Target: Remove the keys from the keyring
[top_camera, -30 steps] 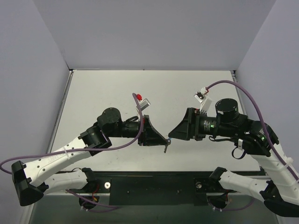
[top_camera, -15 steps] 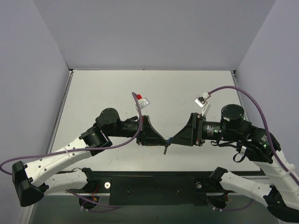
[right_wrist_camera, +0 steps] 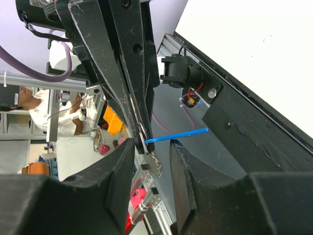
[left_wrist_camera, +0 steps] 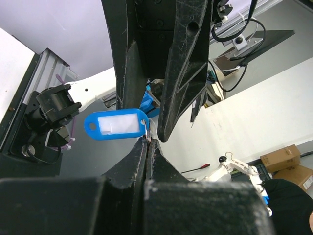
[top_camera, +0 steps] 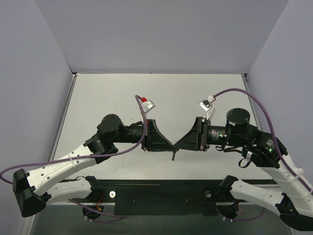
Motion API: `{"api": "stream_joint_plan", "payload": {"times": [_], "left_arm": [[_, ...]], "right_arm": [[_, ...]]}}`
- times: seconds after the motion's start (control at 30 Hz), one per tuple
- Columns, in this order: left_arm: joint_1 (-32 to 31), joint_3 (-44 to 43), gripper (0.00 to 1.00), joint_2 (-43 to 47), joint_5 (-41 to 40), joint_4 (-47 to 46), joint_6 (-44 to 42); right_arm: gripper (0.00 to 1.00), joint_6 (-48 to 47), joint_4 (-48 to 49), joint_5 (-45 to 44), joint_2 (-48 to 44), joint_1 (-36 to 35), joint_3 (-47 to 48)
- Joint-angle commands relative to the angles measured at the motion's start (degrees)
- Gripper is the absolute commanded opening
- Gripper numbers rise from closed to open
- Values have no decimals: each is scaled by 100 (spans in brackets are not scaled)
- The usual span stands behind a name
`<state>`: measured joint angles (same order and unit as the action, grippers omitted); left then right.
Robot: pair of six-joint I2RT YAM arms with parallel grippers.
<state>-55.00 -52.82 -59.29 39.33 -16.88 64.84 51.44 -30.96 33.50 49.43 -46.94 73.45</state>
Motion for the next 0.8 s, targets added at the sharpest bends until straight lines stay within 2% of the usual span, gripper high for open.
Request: {"api": "stream_joint_plan", "payload": {"times": [0.0,0.4,0.5,0.63,0.67,0.73,0.77], "left_arm": [[34,43,0,84,-74,-518,143],[25,263,0,101,-163,-1018,380],[34,263,0,128,-215,-975,363],[34,281,0,154,-329,-948,363],[34,281,1,172,-382,-948,372],[34,298,13,163,-426,-948,380],[34,333,23,172,-426,-957,380]], "right_arm": [[29,191,573,-45,-38,-52,-120],[11,287,758,-317,-39,-96,-252],[3,314,785,-326,-39,-88,-287],[0,332,793,-335,-30,-96,-296],[0,340,802,-344,-47,-96,-305],[0,349,802,-353,-47,-96,-287],[0,349,793,-361,-47,-96,-296]]}}
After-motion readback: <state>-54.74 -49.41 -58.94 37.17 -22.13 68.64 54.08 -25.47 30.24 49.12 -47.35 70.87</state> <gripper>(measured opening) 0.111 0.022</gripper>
